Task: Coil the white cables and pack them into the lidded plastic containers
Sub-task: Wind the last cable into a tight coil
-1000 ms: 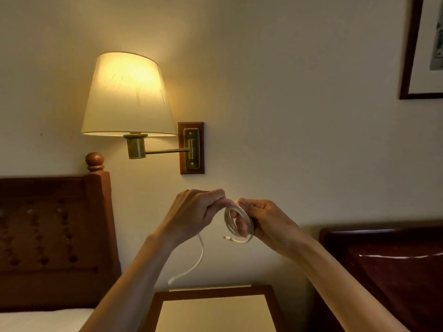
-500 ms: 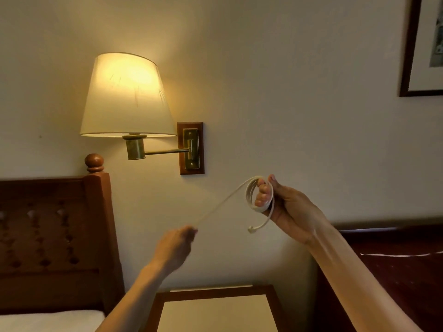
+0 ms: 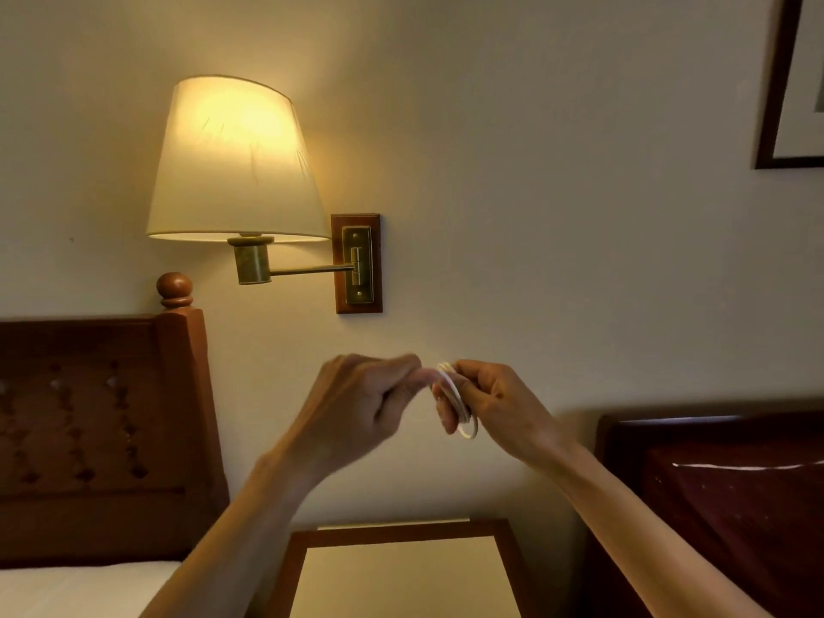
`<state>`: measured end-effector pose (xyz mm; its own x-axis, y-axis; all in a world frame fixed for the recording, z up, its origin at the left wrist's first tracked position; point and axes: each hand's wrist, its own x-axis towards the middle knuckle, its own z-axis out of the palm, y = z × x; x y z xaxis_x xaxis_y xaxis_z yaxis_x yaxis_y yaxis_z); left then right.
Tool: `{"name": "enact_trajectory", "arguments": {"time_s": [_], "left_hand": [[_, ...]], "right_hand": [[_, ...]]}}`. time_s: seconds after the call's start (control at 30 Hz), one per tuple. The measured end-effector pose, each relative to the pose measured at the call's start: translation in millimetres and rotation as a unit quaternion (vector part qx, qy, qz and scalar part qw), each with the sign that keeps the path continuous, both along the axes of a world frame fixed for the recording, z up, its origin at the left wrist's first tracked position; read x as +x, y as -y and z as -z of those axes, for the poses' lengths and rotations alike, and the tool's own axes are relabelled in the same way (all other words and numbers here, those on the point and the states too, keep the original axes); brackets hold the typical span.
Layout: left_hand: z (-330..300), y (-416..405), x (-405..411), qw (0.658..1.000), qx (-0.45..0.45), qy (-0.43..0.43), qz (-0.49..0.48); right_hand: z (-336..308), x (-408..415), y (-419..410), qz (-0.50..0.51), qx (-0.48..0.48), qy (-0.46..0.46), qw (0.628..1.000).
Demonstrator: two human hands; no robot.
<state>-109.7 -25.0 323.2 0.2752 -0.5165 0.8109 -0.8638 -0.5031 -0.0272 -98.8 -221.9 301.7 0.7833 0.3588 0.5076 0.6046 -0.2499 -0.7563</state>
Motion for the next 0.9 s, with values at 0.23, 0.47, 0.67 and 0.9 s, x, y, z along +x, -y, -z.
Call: {"name": "enact_trajectory", "arguments": {"time_s": [0.23, 0.47, 0.67, 0.9], "left_hand": [[9, 1, 33, 0.956, -0.18, -0.221, 0.071], [46, -6, 43, 0.948, -0.129, -0.29, 0.036], [37, 12, 36, 0.854, -0.364, -0.37, 0.044], [32, 25, 28, 0.649, -0.476, -0.563, 0.188]], "right_hand": [[-5, -8, -6, -0.054, 0.114, -0.129, 0.984], [-14, -8, 3, -0.123, 0.236, -0.24, 0.934], [-13, -3, -2, -0.125, 0.247, -0.26, 0.925], [-14, -1, -8, -0.124, 0.251, -0.279, 0.918]]}}
